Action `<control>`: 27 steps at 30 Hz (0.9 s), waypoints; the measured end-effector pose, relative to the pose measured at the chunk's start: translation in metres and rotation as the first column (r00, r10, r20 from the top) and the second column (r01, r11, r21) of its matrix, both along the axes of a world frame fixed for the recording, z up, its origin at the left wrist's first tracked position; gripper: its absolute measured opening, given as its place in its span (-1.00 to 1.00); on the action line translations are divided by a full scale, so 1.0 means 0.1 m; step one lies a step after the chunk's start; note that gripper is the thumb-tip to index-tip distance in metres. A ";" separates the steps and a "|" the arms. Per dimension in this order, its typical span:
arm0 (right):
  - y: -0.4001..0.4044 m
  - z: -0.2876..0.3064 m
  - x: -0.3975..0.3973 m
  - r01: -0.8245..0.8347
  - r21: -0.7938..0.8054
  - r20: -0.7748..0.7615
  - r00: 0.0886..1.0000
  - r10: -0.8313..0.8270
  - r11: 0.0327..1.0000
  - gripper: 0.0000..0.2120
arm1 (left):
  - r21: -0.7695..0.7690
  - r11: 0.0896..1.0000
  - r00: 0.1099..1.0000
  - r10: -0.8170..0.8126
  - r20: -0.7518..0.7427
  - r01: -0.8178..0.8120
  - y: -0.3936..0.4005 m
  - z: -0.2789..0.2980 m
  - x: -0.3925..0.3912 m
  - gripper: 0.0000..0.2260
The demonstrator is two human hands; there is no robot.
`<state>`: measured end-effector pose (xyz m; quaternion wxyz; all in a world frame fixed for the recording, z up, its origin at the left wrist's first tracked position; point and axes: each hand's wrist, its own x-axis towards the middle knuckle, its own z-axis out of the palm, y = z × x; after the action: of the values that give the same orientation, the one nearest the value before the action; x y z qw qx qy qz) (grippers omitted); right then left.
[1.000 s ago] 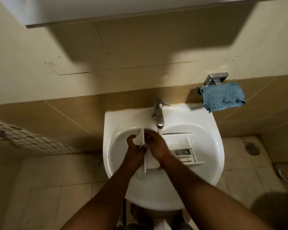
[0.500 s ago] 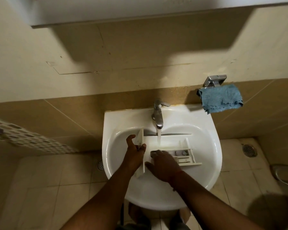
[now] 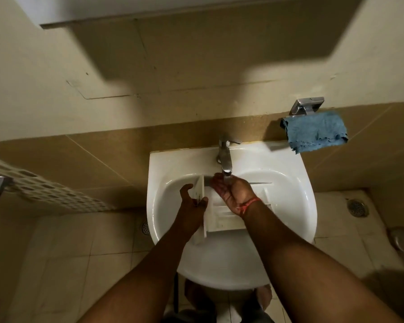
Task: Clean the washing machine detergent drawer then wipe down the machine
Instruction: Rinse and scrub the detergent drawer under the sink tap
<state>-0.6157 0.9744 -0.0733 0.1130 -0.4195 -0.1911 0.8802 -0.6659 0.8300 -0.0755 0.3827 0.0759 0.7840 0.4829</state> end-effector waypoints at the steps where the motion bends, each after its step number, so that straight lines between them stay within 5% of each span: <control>1: -0.10 -0.04 0.01 -0.064 0.037 -0.011 0.998 0.064 0.997 -0.78 | 0.017 1.000 1.000 -0.001 0.008 0.001 -0.01 0.01 0.01 -0.46; 3: -0.32 -0.10 0.15 -0.344 0.433 0.147 0.939 0.311 0.833 -0.83 | 0.043 0.999 1.000 0.010 0.021 -0.011 -0.02 0.00 0.02 -0.45; 5: -0.51 -0.25 0.43 -0.526 0.795 0.404 0.831 0.383 0.303 -0.85 | 0.015 1.000 1.000 0.020 -0.005 -0.020 -0.02 -0.01 0.01 -0.44; 7: -0.54 -0.36 0.72 -0.580 0.761 0.645 0.723 0.246 -0.291 -0.75 | -0.052 0.999 0.999 0.008 -0.052 -0.010 0.00 -0.03 0.00 -0.44; 8: -0.50 -0.37 0.84 -0.591 0.653 0.718 0.682 0.139 -0.474 -0.67 | -0.070 0.997 0.998 0.006 -0.062 -0.011 0.00 -0.03 -0.01 -0.43; 10: -0.37 -0.34 0.97 -0.681 0.417 0.854 0.521 0.002 -0.603 -0.46 | -0.077 0.997 0.998 0.001 -0.064 -0.006 0.00 -0.04 0.01 -0.44; 13: -0.14 -0.21 0.88 -0.820 0.111 0.981 0.180 -0.070 -0.561 -0.16 | -0.091 0.996 0.997 -0.003 -0.081 -0.004 0.01 -0.05 0.02 -0.43; 15: -0.19 -0.14 0.74 -0.827 0.035 0.997 0.064 -0.032 -0.561 -0.16 | -0.094 0.996 0.996 -0.003 -0.087 -0.005 0.01 -0.06 0.02 -0.44; 19: -0.35 -0.10 0.60 -0.768 0.308 0.950 0.218 0.222 -0.561 -0.39 | -0.091 0.996 0.995 -0.019 -0.098 0.010 0.02 -0.06 0.03 -0.45; 22: -0.07 -0.12 0.76 -0.759 0.364 0.926 0.231 0.299 -0.541 -0.59 | -0.069 0.997 0.995 -0.027 -0.094 0.021 0.02 -0.05 0.04 -0.45; 23: 0.04 -0.15 0.80 -0.803 0.413 0.893 0.265 0.362 -0.431 -0.68 | -0.057 0.998 0.995 -0.027 -0.092 0.021 0.02 -0.05 0.04 -0.45; 24: 0.13 -0.12 0.79 -0.842 0.517 0.785 0.395 0.477 -0.154 -0.78 | -0.050 0.999 0.996 -0.024 -0.089 0.019 0.02 -0.04 0.03 -0.45; 26: 0.22 -0.06 0.62 -0.614 0.499 0.420 0.788 0.449 0.611 -0.84 | -0.046 0.999 0.996 -0.021 -0.091 0.016 0.01 -0.04 0.02 -0.44; 27: 0.25 -0.05 0.48 -0.429 0.377 0.282 0.897 0.340 0.821 -0.82 | -0.047 0.999 0.996 -0.021 -0.084 0.018 0.02 -0.03 0.02 -0.44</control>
<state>-0.5678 0.9998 -0.0780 0.0018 -0.4236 -0.4717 0.7733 -0.6635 0.8319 -0.0787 0.3556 0.0950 0.8095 0.4574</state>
